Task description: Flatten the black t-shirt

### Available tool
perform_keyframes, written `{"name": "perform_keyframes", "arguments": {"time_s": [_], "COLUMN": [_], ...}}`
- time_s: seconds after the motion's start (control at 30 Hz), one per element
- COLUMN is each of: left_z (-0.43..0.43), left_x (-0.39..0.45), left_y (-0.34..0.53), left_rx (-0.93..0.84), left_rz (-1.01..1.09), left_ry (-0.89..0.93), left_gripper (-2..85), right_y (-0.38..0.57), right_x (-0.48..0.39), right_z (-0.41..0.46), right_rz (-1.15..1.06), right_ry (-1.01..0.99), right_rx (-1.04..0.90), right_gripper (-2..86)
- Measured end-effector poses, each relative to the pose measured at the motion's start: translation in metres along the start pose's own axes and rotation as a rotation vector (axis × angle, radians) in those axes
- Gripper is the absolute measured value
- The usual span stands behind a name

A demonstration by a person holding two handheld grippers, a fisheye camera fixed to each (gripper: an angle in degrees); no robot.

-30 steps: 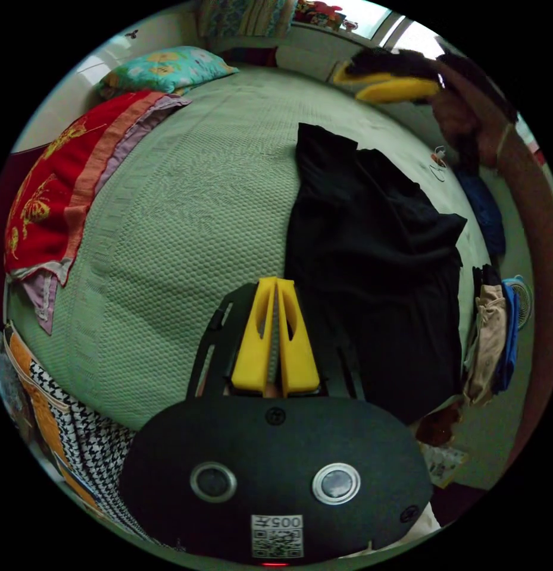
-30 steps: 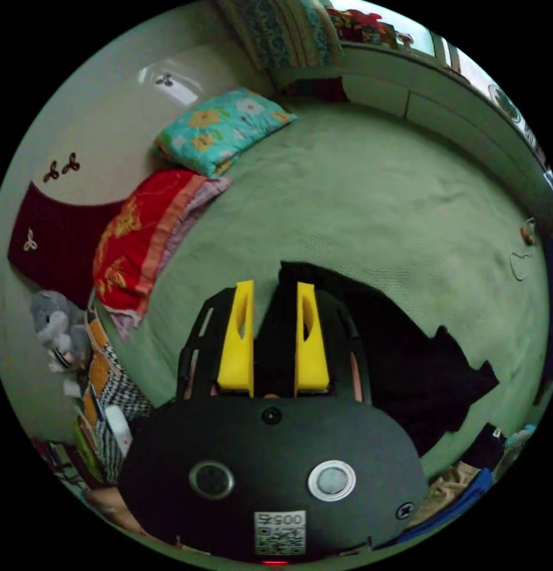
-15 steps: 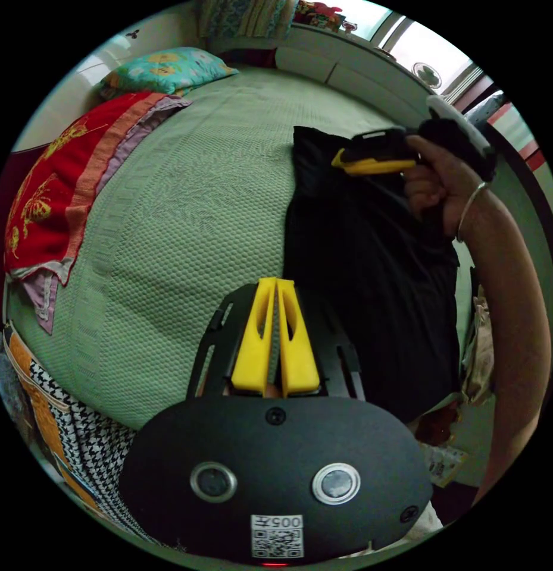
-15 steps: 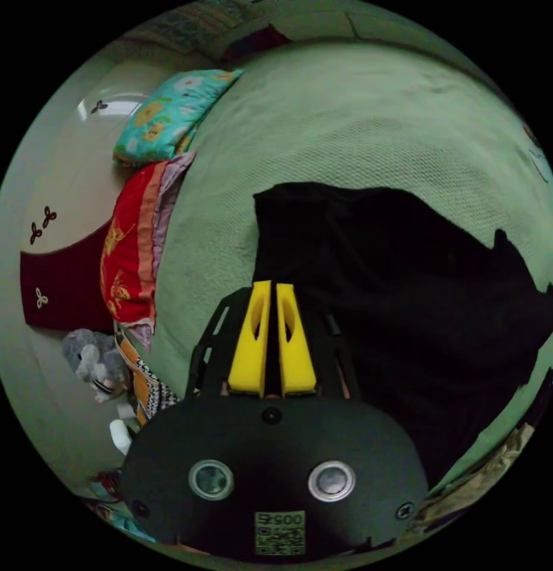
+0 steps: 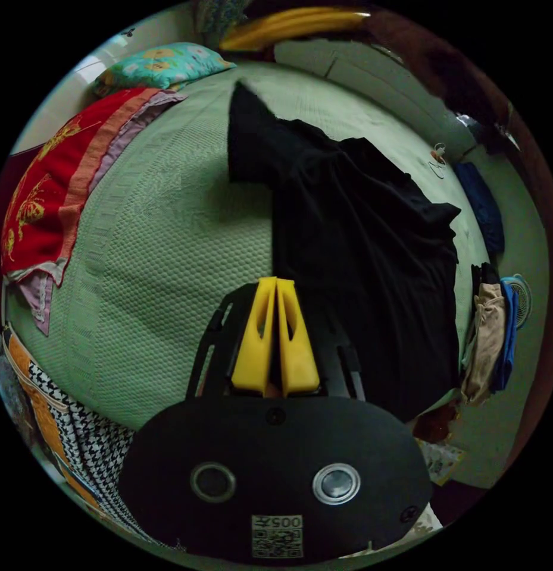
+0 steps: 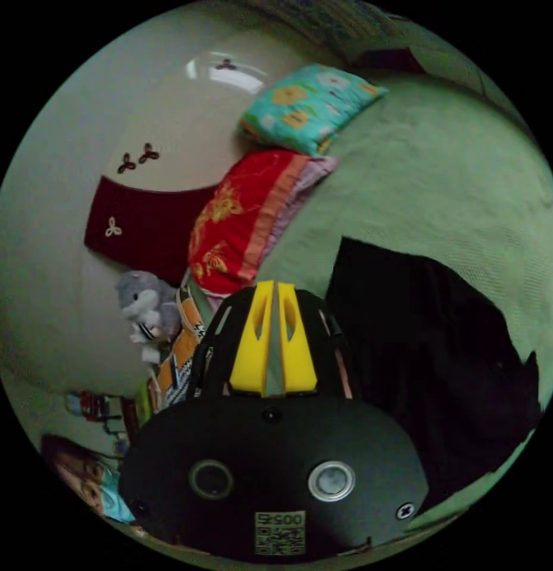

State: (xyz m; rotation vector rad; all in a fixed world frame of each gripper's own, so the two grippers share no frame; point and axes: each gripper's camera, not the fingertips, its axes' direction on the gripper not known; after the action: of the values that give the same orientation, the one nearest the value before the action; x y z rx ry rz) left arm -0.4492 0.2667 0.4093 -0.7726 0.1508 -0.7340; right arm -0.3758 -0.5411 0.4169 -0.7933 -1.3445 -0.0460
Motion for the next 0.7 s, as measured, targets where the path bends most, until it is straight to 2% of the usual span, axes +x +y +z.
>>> {"name": "perform_keyframes", "arguments": {"time_s": [0.07,0.17,0.27,0.4,0.5,0.57,0.7], "left_z": [0.001,0.004,0.007,0.011,0.014,0.015,0.020], "left_x": [0.000,0.000,0.001,0.005,0.009,0.014,0.027], "left_y": [-0.001,-0.003,-0.005,-0.006,-0.008,-0.009,-0.011], "left_rx": [0.001,0.002,0.000,-0.004,-0.003,-0.006,-0.018], "left_rz": [0.001,0.000,0.001,0.006,0.001,-0.001,0.009], "left_ry": [-0.006,-0.005,0.004,-0.013,0.011,0.005,-0.015], "left_gripper": [-0.6,-0.6,-0.6,-0.6,-0.6,-0.6,-0.6], "right_y": [0.008,0.025,0.050,0.076,0.095,0.105,0.107], "right_x": [-0.013,-0.004,0.030,0.091,0.125,0.143,0.148], "right_z": [-0.007,-0.021,-0.040,-0.039,-0.024,-0.015,-0.005], "right_rz": [-0.081,-0.092,-0.020,0.181,0.287,0.366,0.341], "right_ry": [0.179,0.390,0.462,0.494,0.460,0.368,0.342], "right_rx": [0.020,0.067,0.134,0.084,0.059,0.102,0.109], "right_gripper": [2.1,3.0,4.7,7.6,8.1,7.3,2.0]}}
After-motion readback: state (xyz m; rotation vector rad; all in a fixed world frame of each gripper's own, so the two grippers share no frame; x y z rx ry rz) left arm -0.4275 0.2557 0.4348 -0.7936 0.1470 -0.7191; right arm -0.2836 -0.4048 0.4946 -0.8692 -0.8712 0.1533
